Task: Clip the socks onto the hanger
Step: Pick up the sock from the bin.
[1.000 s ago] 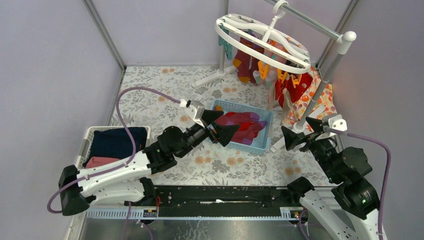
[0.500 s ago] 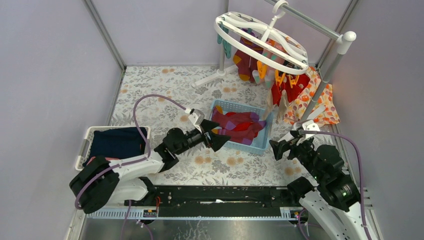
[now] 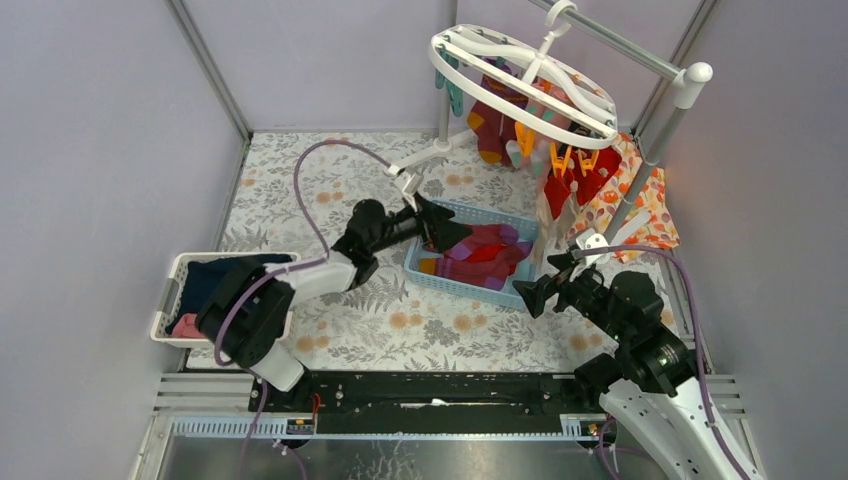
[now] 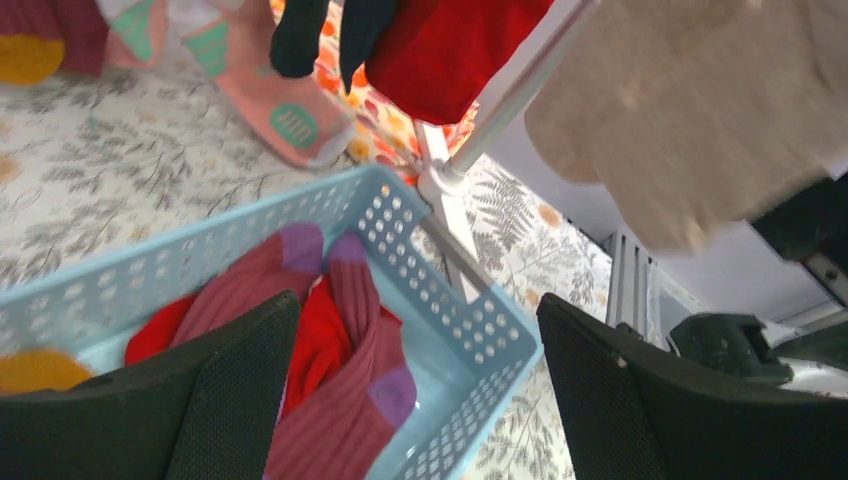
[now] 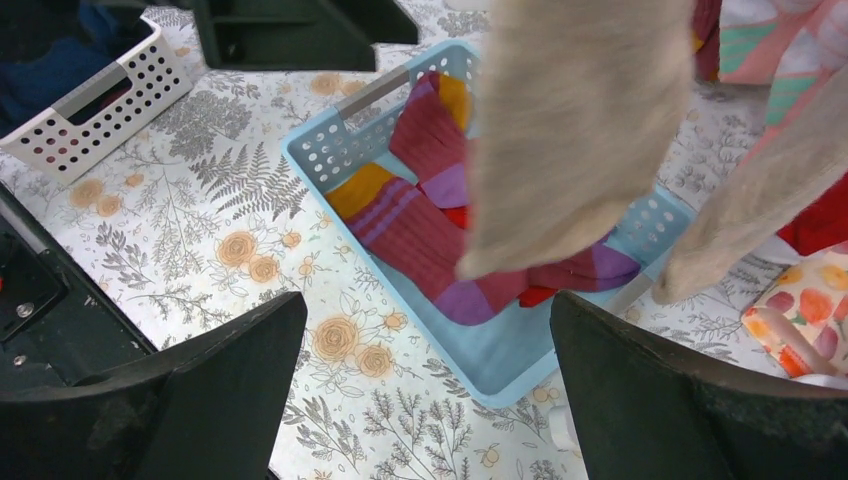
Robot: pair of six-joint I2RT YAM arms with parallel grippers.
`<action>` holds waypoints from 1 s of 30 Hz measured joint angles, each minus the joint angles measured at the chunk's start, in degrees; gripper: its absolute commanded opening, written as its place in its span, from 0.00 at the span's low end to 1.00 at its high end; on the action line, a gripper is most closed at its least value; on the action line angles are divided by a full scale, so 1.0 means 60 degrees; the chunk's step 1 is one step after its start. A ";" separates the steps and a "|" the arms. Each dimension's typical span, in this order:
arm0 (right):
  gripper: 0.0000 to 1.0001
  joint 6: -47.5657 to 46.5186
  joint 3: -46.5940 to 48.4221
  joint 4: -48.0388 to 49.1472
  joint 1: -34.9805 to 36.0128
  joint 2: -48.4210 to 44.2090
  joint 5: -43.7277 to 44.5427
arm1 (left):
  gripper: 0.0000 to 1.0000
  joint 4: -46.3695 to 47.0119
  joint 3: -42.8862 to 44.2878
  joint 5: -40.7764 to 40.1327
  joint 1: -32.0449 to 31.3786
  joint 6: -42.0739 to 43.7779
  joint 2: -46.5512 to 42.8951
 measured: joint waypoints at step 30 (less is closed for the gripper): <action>1.00 0.0051 -0.0546 0.0299 0.0000 -0.1169 0.1315 | 0.48 -0.9118 0.8568 -0.3195 -0.2849 0.4790 0.6543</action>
